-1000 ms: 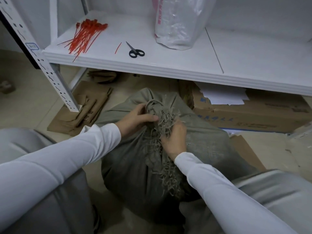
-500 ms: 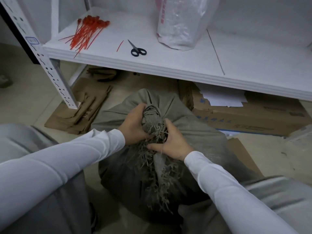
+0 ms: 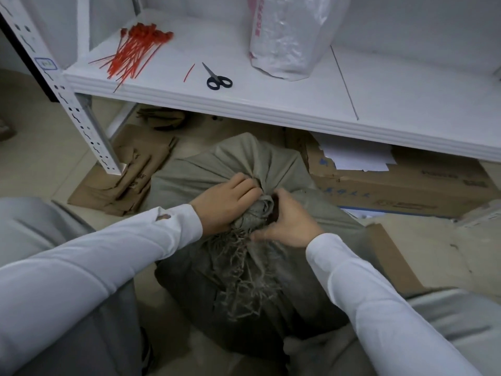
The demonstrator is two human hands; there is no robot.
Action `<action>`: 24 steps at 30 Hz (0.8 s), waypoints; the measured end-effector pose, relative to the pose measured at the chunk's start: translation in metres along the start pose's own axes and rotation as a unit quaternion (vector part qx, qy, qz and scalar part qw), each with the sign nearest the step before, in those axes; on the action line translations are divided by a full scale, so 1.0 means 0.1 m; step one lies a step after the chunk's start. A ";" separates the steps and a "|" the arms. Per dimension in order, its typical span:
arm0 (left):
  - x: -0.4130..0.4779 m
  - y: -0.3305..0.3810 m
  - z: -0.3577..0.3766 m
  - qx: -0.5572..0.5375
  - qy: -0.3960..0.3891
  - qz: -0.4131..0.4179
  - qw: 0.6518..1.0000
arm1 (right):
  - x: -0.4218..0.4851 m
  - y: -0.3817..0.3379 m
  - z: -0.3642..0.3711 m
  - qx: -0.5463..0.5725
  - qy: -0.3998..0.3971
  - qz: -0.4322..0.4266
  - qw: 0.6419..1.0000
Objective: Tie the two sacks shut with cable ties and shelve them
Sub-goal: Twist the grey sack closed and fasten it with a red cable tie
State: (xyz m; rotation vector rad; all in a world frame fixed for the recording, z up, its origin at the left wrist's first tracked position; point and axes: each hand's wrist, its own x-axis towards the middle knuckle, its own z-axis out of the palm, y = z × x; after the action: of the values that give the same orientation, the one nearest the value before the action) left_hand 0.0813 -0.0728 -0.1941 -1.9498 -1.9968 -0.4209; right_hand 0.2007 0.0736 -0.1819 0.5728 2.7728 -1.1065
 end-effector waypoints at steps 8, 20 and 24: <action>-0.05 0.05 0.08 -0.102 -0.026 -0.164 0.981 | 0.03 -0.07 0.19 0.052 0.075 -0.097 0.991; -0.06 -0.03 -0.06 -0.418 -0.183 -0.513 0.727 | 0.09 -0.16 0.38 0.068 0.107 -0.100 0.987; -0.02 0.04 -0.16 -0.552 -0.108 -0.548 0.619 | 0.08 -0.14 0.41 0.073 0.113 -0.100 0.986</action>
State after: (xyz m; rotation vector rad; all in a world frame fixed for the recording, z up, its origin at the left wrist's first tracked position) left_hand 0.0852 -0.0811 -0.1806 -0.6434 -3.3275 -2.1985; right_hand 0.1863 0.0390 -0.2050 0.4672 3.0157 -1.3747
